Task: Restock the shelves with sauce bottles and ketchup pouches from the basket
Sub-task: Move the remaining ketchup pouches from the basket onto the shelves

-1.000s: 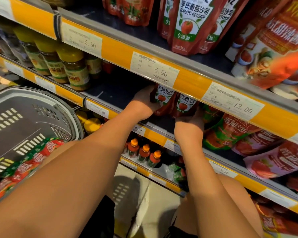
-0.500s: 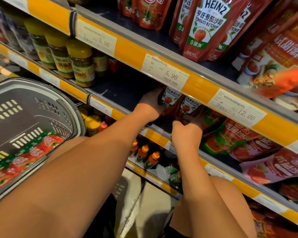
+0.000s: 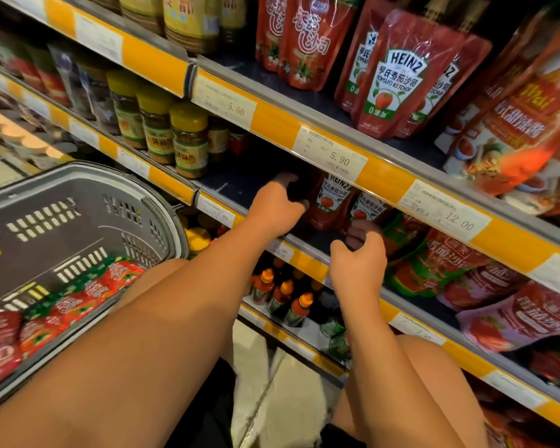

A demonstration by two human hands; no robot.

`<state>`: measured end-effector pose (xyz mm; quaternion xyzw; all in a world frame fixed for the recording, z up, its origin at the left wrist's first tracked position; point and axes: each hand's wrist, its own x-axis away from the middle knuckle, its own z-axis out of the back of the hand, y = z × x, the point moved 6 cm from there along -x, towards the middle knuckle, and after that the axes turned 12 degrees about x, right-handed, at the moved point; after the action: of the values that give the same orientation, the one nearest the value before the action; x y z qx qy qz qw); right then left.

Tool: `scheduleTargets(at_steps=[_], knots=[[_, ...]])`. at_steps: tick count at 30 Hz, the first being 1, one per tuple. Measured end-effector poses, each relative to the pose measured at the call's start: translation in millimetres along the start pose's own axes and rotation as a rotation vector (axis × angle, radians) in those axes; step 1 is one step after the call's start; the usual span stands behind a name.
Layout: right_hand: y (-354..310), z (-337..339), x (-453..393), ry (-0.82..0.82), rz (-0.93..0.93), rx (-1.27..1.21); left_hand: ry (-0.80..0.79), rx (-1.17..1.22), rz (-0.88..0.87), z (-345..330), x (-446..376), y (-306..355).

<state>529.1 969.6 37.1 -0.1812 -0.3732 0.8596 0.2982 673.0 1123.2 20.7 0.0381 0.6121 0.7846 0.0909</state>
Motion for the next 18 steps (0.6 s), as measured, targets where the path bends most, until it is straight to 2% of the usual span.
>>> scheduleTargets(at_steps=[5,10,15,18], knots=[[-18,-17,20,-0.077,0.151,0.014,-0.003,0.007,0.014,25,21,3],[-34,-28,34,-0.113,0.207,0.001,0.006,0.032,-0.027,70,58,12],[-57,-44,57,-0.192,0.318,0.039,0.096,0.052,-0.116,140,118,2],[-80,-56,77,-0.238,0.394,0.047,0.184,0.063,-0.068,186,156,-27]])
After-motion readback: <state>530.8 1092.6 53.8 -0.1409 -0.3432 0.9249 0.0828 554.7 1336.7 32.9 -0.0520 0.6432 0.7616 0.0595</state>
